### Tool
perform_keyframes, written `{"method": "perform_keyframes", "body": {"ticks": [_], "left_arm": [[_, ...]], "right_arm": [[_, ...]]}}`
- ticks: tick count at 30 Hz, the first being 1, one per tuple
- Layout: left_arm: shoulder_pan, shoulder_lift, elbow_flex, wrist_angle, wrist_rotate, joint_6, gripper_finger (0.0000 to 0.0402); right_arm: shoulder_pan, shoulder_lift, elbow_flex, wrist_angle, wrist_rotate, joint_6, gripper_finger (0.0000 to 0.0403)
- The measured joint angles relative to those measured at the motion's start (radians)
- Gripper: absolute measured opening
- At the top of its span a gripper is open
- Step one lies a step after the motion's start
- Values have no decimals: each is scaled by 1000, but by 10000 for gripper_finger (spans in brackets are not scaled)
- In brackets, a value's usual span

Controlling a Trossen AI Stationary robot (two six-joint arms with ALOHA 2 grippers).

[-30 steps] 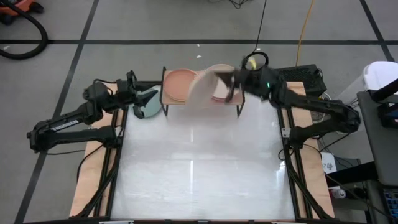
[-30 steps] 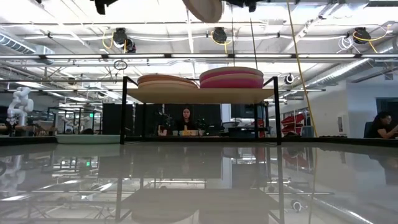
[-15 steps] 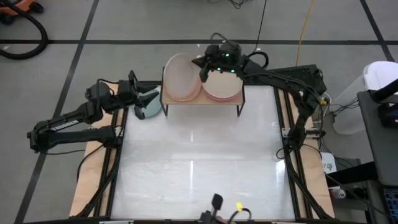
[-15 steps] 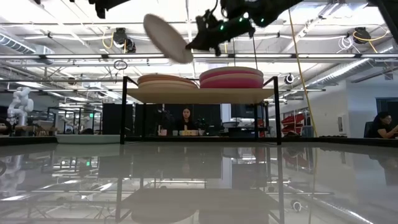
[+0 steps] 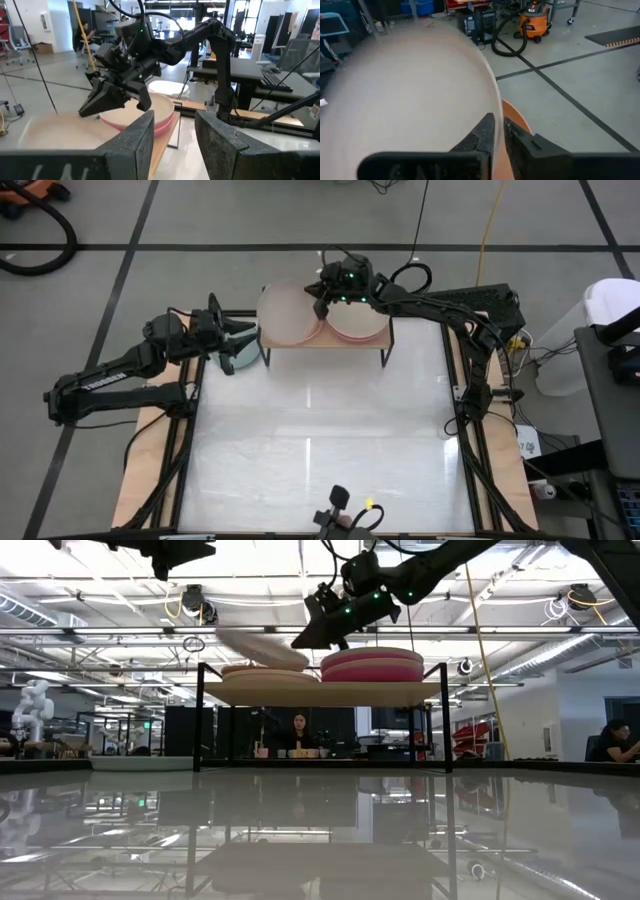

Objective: Place and stack plates onto a shelf
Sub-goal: Stack the gray plate on the brown plate on the shelf, then stack the blue plate on the gray plate on the shelf

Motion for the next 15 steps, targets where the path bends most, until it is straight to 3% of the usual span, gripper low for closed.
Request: {"method": "perform_keyframes", "body": {"ticks": [15], "left_arm": [[0,0,0,-53,-2,-27,147]], "right_arm": [[-14,-44,-1,8,75,-73,102]]}}
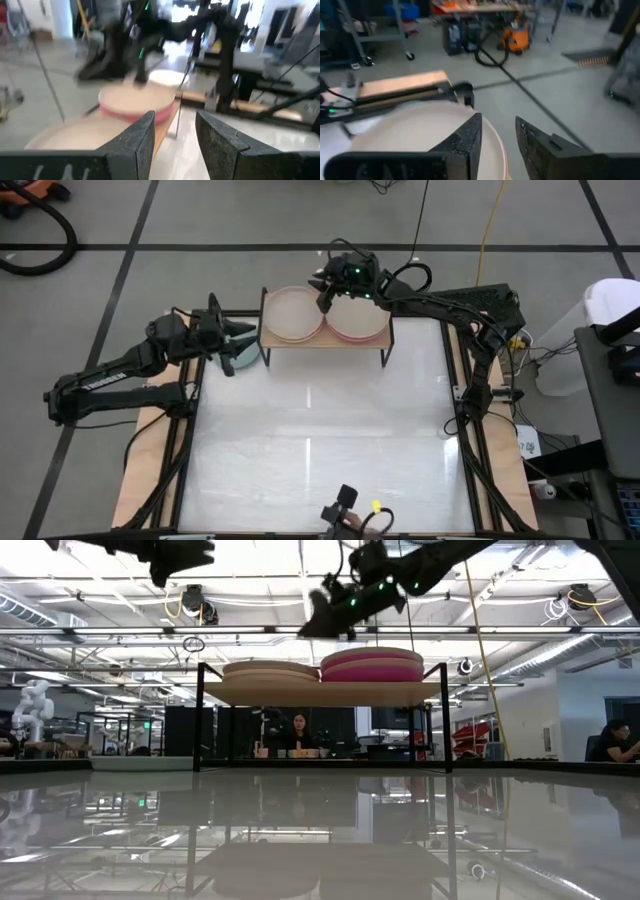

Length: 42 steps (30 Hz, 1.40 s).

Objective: Place and stack plates onto a shelf
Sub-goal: Stack the blue plate on the gray plate on the shelf

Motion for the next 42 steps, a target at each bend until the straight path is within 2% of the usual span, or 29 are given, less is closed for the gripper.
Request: {"method": "perform_keyframes", "body": {"ticks": [5,10,14,18,22,27,32,36,42], "left_arm": [[0,23,0,-185,-107,-2,147],[0,80,0,-400,-227,-30,147],[-15,156,0,-583,-262,-66,147],[-51,264,0,-744,-360,-105,147],[-79,369,0,-727,-393,-103,147],[-83,534,2,-727,-513,-157,147],[-62,674,1,-693,-576,-185,147],[-42,740,-2,-635,-589,-187,147],[-11,774,-2,-596,-588,-207,147]], "right_arm": [[23,-100,0,-7,-73,-61,106],[63,-241,0,-83,-79,-112,105],[103,-348,-11,-141,-78,-151,105],[145,-448,-63,-142,-78,-155,105],[180,-534,-140,-135,-77,-180,105],[195,-615,-248,-135,-72,-191,105],[194,-670,-334,-133,-70,-192,105],[194,-697,-386,-111,-68,-196,105],[194,-734,-457,-10,-68,-196,105]]}}
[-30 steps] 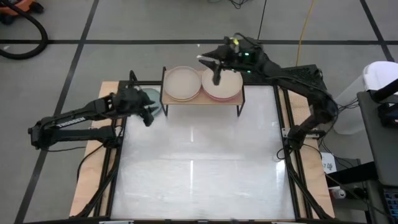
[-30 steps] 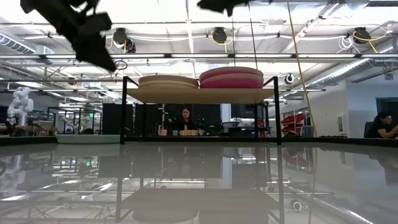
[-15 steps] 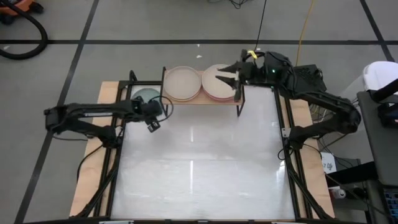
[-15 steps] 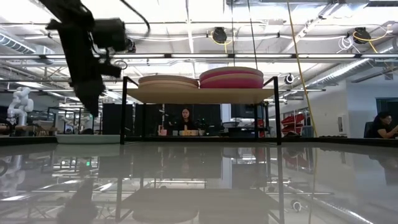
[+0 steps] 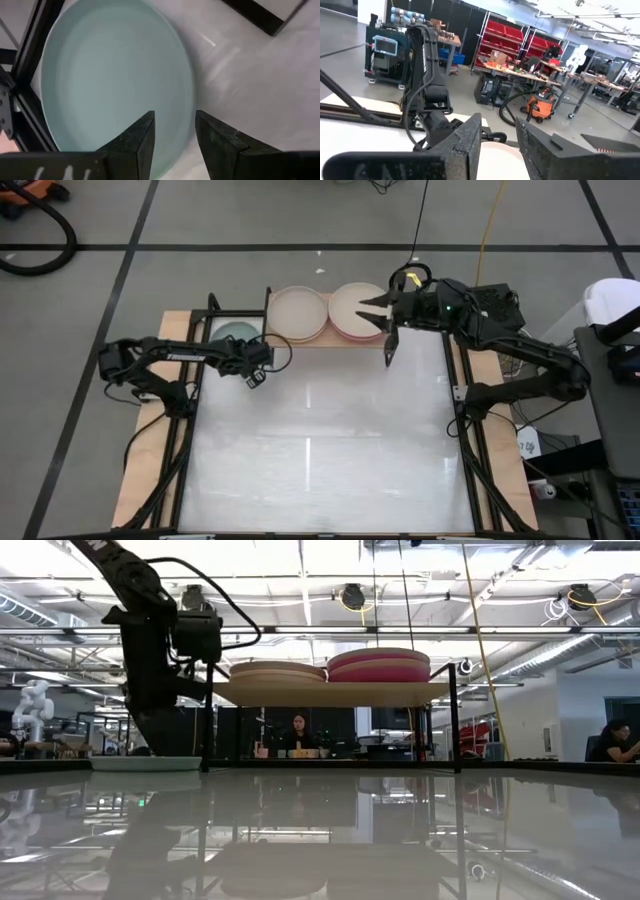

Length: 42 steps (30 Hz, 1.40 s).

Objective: Place and stack plates onto a shelf
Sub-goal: Stack the blue plate on the gray plate on the shelf

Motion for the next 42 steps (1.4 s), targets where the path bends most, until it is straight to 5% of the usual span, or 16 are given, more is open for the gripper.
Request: {"method": "perform_keyframes", "body": {"ticks": [21,29,32,42], "left_arm": [[17,6,-173,118,-11,-125,143],[-4,-36,-156,96,30,-147,22],[-17,-75,-145,61,31,-177,12],[-91,-303,71,-209,-193,-255,9]], "right_arm": [[0,-23,-14,19,1,2,105],[0,-23,-14,22,2,1,105],[0,-22,-14,24,2,1,105],[0,-22,-14,50,2,1,105]]}}
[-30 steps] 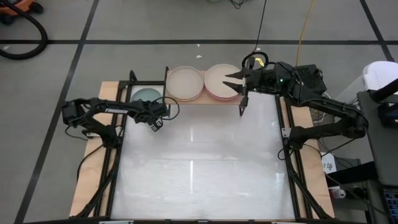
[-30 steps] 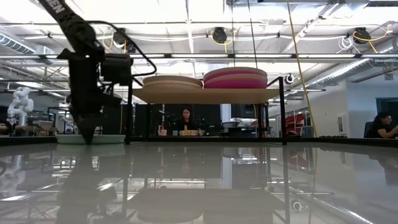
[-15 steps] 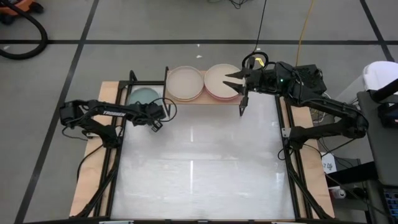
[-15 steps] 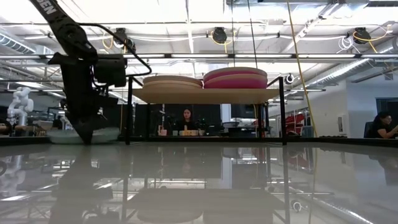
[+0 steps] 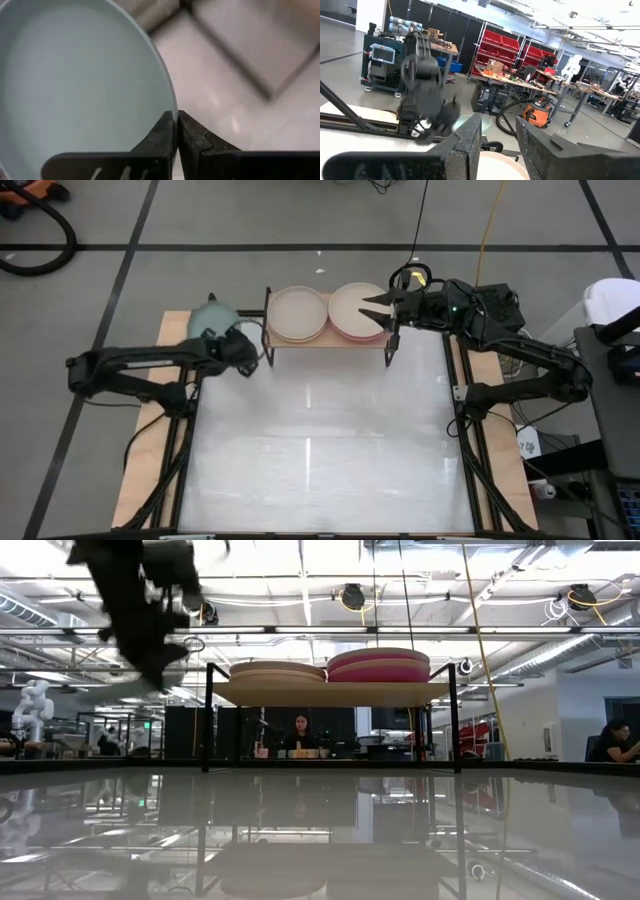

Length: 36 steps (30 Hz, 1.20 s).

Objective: Place and stack plates onto a shelf
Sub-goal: Stack the blue plate on the gray plate on the shelf

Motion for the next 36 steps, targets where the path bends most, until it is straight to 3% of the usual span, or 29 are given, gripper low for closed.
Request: {"method": "perform_keyframes", "body": {"ticks": [3,6,11,14,20,24,33,36], "left_arm": [[-6,-67,95,14,-80,82,9],[-7,-95,187,130,-95,287,9],[-7,-48,335,373,93,648,9],[-7,42,436,363,179,740,9],[-7,257,606,209,337,867,9],[-16,366,653,125,352,903,9],[-15,426,663,102,360,932,10],[-15,426,663,101,376,912,30]], "right_arm": [[0,0,0,1,0,2,105],[0,0,0,1,0,4,105],[0,0,0,17,0,5,105],[0,0,0,30,21,5,105],[0,-16,1,34,46,7,105],[0,-35,1,16,46,7,105],[0,-71,1,-26,48,9,105],[0,-71,1,-26,49,19,105]]}}
